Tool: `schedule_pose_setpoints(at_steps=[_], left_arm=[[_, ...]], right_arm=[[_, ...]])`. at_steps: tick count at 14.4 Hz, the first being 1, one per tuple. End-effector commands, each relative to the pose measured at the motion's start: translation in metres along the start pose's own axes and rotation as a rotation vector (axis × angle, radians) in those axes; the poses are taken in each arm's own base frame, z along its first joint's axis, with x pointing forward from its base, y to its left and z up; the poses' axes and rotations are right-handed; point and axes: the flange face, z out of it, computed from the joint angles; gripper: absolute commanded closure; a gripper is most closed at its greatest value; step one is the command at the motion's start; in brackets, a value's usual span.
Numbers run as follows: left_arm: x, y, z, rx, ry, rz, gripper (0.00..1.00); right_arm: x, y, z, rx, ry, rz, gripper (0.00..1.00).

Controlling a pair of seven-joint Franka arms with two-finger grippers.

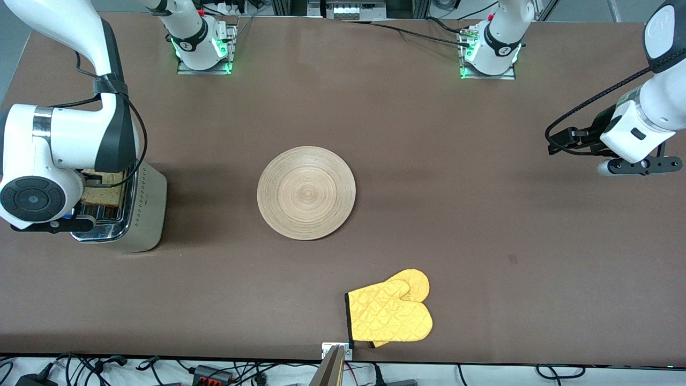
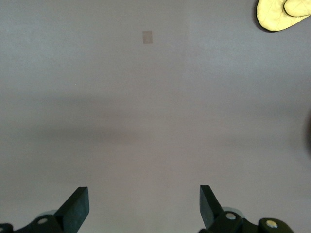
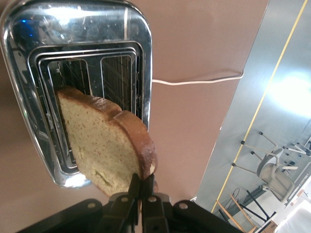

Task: Move plate and put bread in toaster
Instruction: 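Lower the bread into the toaster slot and open the right gripper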

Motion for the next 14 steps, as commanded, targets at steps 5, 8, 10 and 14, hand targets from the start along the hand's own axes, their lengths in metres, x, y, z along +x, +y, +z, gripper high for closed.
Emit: schedule_pose_setpoints(at_steps=[5, 8, 10, 14], left_arm=[[-0.006, 0.003, -0.008, 0.006, -0.001, -0.011, 0.00], [-0.007, 0.005, -0.008, 0.006, -0.001, -0.007, 0.00], [-0.007, 0.005, -0.008, 0.007, -0.002, -0.007, 0.00], [-0.007, 0.006, -0.008, 0.007, -0.001, -0.032, 0.00]], right_arm=[[-0.004, 0.006, -0.008, -0.001, 0.034, -0.001, 1.00], [-0.005, 0.010, -0.013, 0.003, 0.045, 0.006, 1.00], [-0.005, 0.009, -0.014, 0.001, 0.046, 0.007, 1.00], [-0.005, 0.007, -0.013, 0.005, 0.045, 0.006, 1.00]])
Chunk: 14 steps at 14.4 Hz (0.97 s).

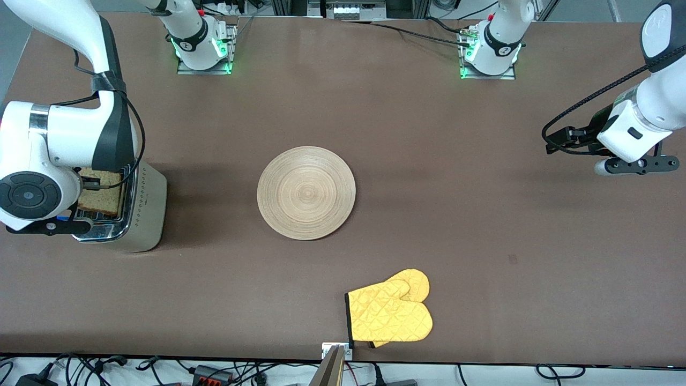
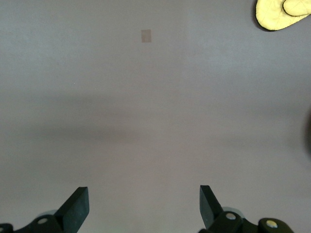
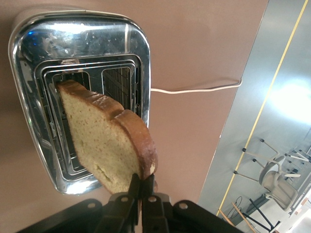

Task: Move plate and put bread in toaster
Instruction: 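Lower the bread into the toaster slot and open the right gripper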

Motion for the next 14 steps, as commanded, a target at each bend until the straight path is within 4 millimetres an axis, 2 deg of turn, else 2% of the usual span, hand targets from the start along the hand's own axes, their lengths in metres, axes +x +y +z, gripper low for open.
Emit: schedule_pose_setpoints(at_steps=[1, 6, 8, 9, 10, 11, 14], left_arm=[[-0.006, 0.001, -0.009, 0.005, 0.003, -0.030, 0.00], [-0.006, 0.002, -0.008, 0.005, 0.001, -0.030, 0.00], [-0.005, 0.001, -0.008, 0.005, 0.002, -0.031, 0.00], [-0.006, 0.002, -0.008, 0.005, 0.001, -0.030, 0.00], [-0.006, 0.002, -0.008, 0.007, 0.002, -0.030, 0.00], [-0.006, 0.003, -0.007, 0.009, -0.001, -0.027, 0.00], [-0.008, 0.007, -0.007, 0.039, -0.006, -0.012, 0.00]], right_arm=[[-0.002, 0.002, -0.002, 0.008, 0.007, -0.001, 1.00], [0.004, -0.005, 0.009, 0.045, -0.001, -0.006, 1.00], [0.022, -0.013, 0.033, 0.065, -0.007, -0.013, 1.00], [0.023, -0.014, 0.038, 0.070, -0.006, -0.014, 1.00], [0.023, -0.015, 0.037, 0.070, -0.005, -0.017, 0.41], [0.020, -0.011, 0.034, 0.081, 0.000, -0.011, 0.00], [0.005, 0.000, 0.009, 0.134, 0.033, 0.005, 0.00]])
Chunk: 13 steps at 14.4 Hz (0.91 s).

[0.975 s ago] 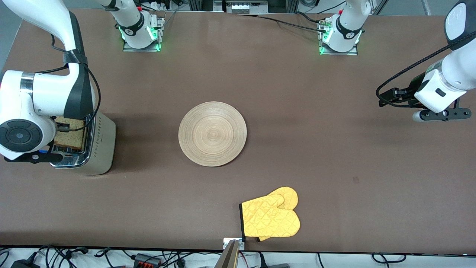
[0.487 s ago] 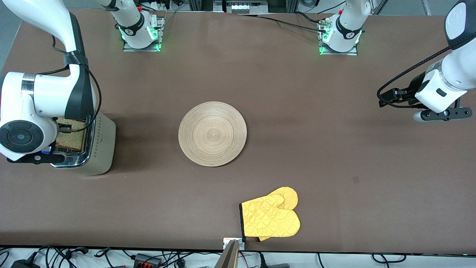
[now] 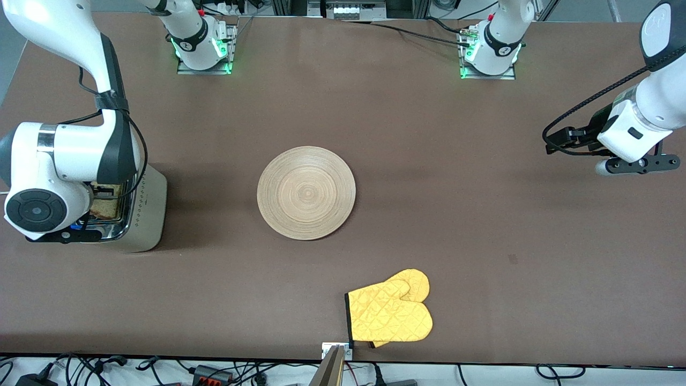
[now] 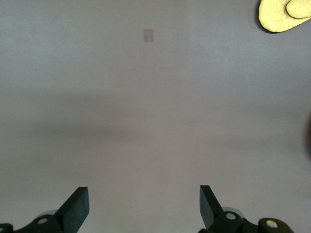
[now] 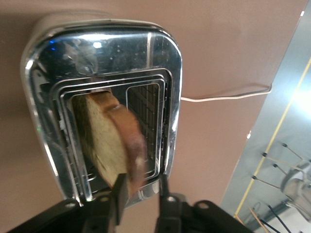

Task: Move plate and put bread in toaster
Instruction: 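Lower the bread into the toaster slot and open the right gripper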

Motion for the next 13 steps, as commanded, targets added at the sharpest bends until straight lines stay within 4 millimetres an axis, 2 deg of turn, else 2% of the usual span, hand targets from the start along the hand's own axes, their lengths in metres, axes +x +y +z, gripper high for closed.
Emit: schedule_pose_setpoints(at_steps=[1, 5, 9, 12, 13], left_arm=[[-0.008, 0.004, -0.007, 0.031, -0.010, -0.002, 0.00], [-0.008, 0.004, -0.007, 0.030, -0.012, 0.000, 0.00], [-0.007, 0.003, -0.008, 0.031, -0.012, -0.003, 0.00], [-0.006, 0.002, -0.010, 0.027, 0.000, -0.003, 0.00], [-0.005, 0.003, -0.011, 0.028, 0.005, 0.002, 0.00]], right_arm=[[-0.022, 0.013, -0.035, 0.045, 0.053, 0.017, 0.00], [-0.050, 0.020, -0.085, 0.137, 0.149, 0.007, 0.00], [-0.067, 0.025, -0.138, 0.350, 0.254, -0.005, 0.00], [-0.081, 0.031, -0.158, 0.403, 0.295, -0.005, 0.00], [-0.082, 0.030, -0.159, 0.401, 0.294, -0.006, 0.00]])
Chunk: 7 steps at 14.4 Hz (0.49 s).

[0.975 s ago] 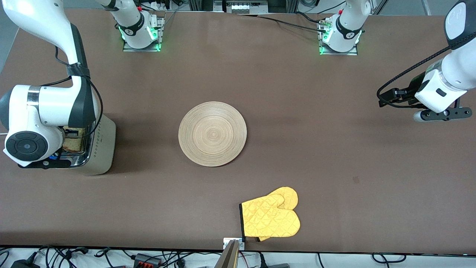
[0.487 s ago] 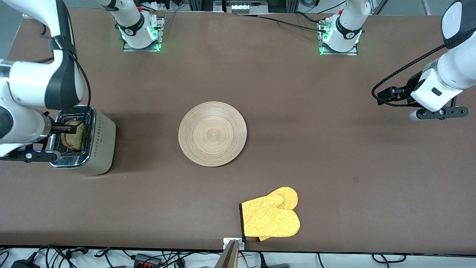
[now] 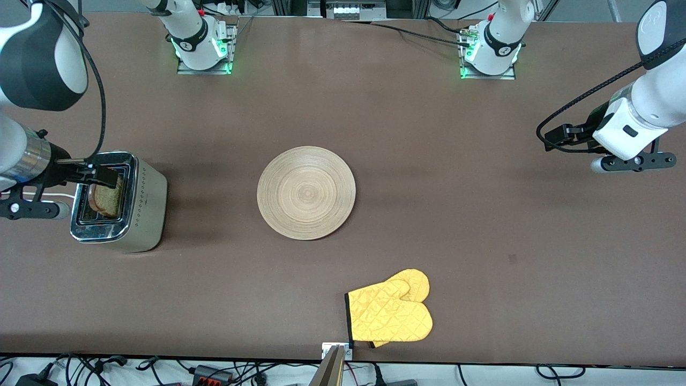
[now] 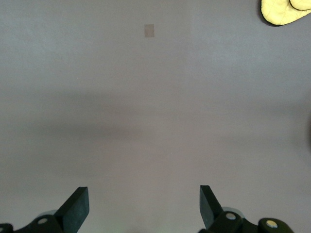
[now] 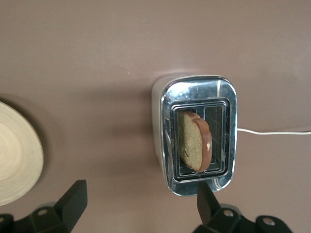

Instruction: Move plate and put bread in toaster

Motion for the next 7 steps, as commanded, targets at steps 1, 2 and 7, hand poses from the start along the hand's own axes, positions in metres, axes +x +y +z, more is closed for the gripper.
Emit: schedule_pose_setpoints(at_steps=[1, 2, 7], left_arm=[[-0.001, 0.001, -0.011, 0.016, 0.028, -0.004, 0.00], [0.001, 0.000, -0.014, 0.012, 0.052, -0.005, 0.00], [-0.003, 0.001, -0.022, 0.013, 0.075, -0.001, 0.00]], right_arm=[[-0.005, 0.001, -0.013, 0.024, 0.018, -0.014, 0.00], [-0.005, 0.003, -0.012, 0.027, 0.019, -0.011, 0.00], [0.000, 0.035, -0.002, 0.168, -0.002, 0.049, 0.00]])
